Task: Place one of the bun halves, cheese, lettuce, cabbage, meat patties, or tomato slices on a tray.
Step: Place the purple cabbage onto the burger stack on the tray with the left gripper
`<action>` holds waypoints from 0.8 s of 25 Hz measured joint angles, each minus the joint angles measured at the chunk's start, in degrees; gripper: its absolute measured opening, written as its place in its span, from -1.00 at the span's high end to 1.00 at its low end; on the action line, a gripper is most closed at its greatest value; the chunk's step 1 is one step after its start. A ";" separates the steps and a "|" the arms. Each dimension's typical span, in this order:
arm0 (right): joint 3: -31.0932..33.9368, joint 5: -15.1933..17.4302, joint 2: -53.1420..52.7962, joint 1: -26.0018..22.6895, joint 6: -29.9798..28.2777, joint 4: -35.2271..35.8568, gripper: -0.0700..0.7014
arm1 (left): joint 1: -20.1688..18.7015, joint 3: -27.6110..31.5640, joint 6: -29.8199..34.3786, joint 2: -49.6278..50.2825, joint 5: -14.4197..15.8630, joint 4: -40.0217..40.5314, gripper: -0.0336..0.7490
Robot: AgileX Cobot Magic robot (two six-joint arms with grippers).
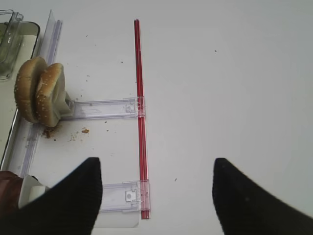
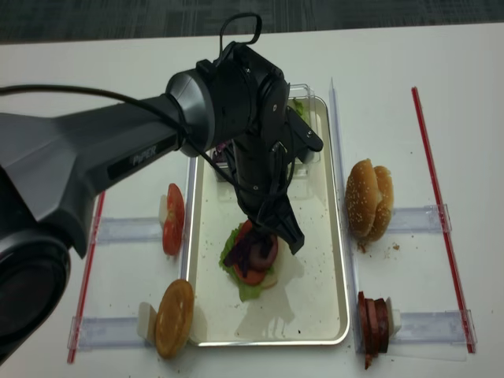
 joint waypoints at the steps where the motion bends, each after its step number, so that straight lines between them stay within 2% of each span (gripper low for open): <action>1: 0.00 0.00 0.00 0.00 0.00 0.00 -0.50 | 0.00 0.00 0.52 0.00 0.09 -0.14 0.91; 8: 0.00 0.00 0.00 0.00 0.00 0.00 -0.50 | 0.00 0.00 1.44 0.00 0.25 -0.92 0.71; 16: 0.00 0.00 0.00 0.00 0.00 0.00 -0.50 | 0.00 0.00 1.57 0.00 0.35 -0.92 0.33; 20: 0.00 0.00 0.00 0.00 0.00 0.00 -0.50 | 0.00 0.00 1.65 0.00 0.35 -0.92 0.25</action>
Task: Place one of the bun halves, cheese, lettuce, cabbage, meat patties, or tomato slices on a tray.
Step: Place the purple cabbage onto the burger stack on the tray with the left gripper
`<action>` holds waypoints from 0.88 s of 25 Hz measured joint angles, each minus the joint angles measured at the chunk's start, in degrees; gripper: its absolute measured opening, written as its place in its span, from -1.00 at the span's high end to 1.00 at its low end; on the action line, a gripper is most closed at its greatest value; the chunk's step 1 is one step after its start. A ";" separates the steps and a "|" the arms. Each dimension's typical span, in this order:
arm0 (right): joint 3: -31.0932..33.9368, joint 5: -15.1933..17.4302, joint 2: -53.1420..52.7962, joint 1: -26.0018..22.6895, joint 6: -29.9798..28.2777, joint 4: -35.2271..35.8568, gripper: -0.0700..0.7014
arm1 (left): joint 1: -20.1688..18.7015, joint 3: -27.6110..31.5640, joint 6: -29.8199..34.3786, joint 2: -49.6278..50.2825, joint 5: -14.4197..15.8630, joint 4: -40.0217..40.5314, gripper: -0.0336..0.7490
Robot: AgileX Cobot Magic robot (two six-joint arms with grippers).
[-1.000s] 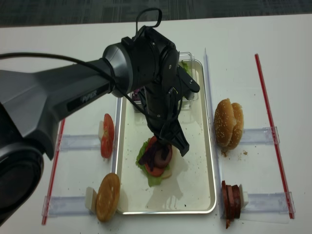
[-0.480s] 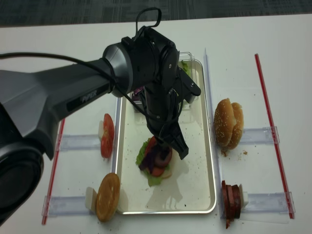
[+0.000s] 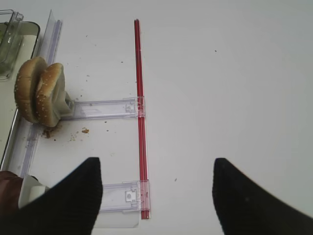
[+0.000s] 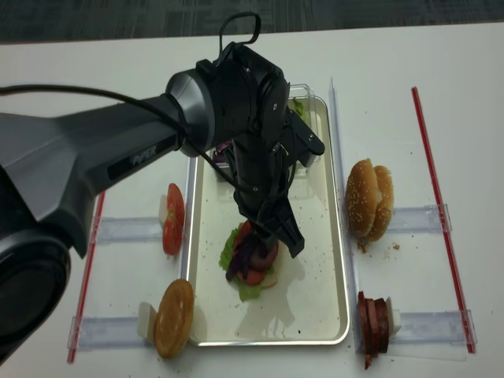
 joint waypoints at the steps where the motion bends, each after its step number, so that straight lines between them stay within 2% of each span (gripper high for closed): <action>1: 0.00 0.00 0.00 0.00 0.00 0.00 -0.50 | 0.00 0.00 0.00 0.00 0.14 0.00 0.24; 6: 0.00 0.00 0.00 0.00 0.00 0.00 -0.50 | 0.00 0.00 0.18 0.00 0.64 0.00 0.12; 12: 0.00 0.00 0.00 0.00 0.00 0.00 -0.50 | 0.00 -3.24 0.41 0.09 2.55 0.00 -0.18; 22: 0.00 0.00 0.00 0.00 0.00 0.00 -0.50 | 0.00 -9.08 0.52 0.09 4.26 0.00 -0.24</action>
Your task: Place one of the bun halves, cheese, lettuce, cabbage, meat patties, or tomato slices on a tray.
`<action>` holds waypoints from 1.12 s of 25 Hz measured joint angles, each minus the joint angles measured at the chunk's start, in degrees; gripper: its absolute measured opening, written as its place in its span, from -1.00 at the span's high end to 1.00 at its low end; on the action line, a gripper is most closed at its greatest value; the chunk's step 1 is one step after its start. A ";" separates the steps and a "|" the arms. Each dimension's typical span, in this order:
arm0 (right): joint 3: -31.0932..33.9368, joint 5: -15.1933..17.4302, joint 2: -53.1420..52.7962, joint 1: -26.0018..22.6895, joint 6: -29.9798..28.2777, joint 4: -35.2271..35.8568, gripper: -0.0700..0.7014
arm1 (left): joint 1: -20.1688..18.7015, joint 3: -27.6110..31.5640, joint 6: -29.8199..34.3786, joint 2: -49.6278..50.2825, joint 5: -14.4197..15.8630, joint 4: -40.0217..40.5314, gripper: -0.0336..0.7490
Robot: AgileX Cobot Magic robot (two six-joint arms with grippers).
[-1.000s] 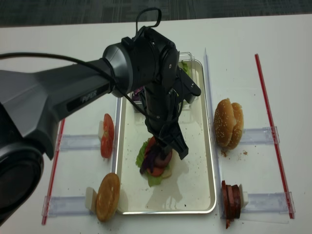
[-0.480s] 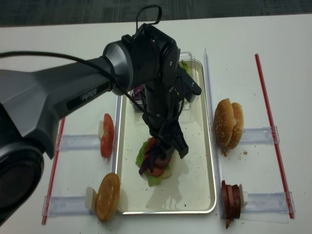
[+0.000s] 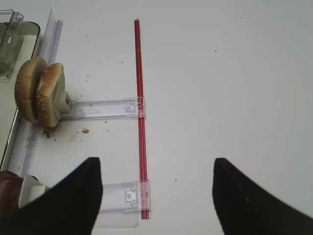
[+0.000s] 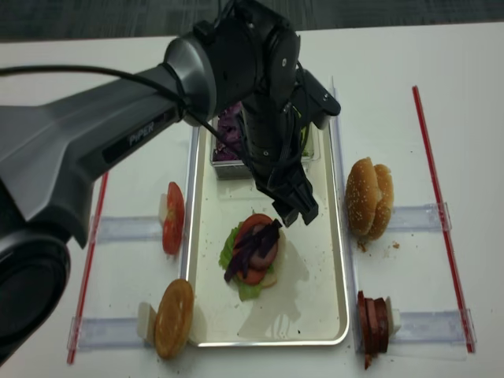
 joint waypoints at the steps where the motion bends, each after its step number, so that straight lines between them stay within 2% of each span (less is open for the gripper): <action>1: 0.00 0.00 0.00 0.00 0.00 0.00 -0.50 | 0.00 -0.52 0.00 0.00 0.00 -0.09 -0.24; 8: 0.00 0.00 0.00 0.00 0.00 0.00 -0.50 | 0.00 -3.47 0.00 -0.45 0.18 -0.09 -0.24; 20: 0.00 0.00 0.00 0.00 0.00 0.00 -0.50 | 0.00 -3.86 0.00 -5.77 0.74 -0.09 -0.24; 28: 0.00 0.00 0.00 0.00 0.00 0.00 -0.50 | 0.00 -3.86 -0.76 -5.94 0.87 0.36 -0.24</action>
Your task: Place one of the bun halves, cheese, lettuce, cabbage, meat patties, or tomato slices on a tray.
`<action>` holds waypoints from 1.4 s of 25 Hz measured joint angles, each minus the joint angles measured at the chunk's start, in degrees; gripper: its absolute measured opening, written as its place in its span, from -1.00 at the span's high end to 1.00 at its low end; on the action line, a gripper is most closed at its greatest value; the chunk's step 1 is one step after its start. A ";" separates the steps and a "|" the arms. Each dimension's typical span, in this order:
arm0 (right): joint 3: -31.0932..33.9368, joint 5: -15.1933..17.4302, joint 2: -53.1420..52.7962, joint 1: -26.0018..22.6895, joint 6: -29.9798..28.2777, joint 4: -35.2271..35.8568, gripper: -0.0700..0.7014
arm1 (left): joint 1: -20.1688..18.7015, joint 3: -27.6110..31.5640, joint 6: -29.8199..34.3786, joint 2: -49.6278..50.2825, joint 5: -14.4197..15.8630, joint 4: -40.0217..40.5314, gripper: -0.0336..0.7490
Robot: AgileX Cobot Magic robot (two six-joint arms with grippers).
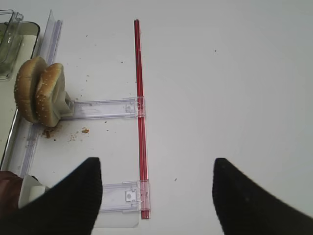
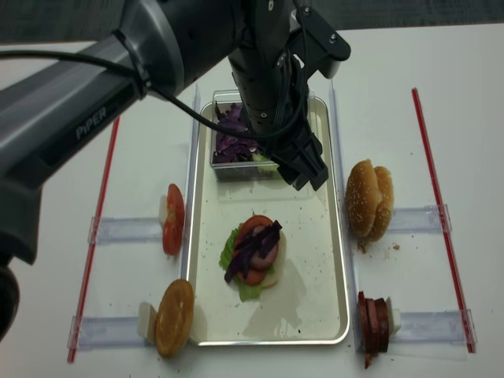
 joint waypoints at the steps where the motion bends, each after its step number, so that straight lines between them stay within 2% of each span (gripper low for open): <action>1: 0.00 0.00 0.00 0.00 0.00 0.00 -0.50 | 0.00 0.00 0.00 0.00 0.00 0.67 -0.24; 7: 0.00 0.00 0.00 0.00 0.00 0.00 -0.50 | 0.37 0.00 -0.34 0.00 0.00 4.17 -0.24; 11: 0.00 0.00 0.00 0.00 0.00 0.00 -0.50 | 3.22 0.00 -1.23 0.00 0.00 4.52 -0.24; 26: 0.00 0.00 0.00 0.00 0.00 0.00 -0.50 | 24.18 0.00 -1.48 0.00 0.00 7.59 -0.24; 35: 0.00 0.00 0.00 0.00 0.00 0.00 -0.50 | 35.00 0.00 -1.52 0.00 0.00 7.03 -0.24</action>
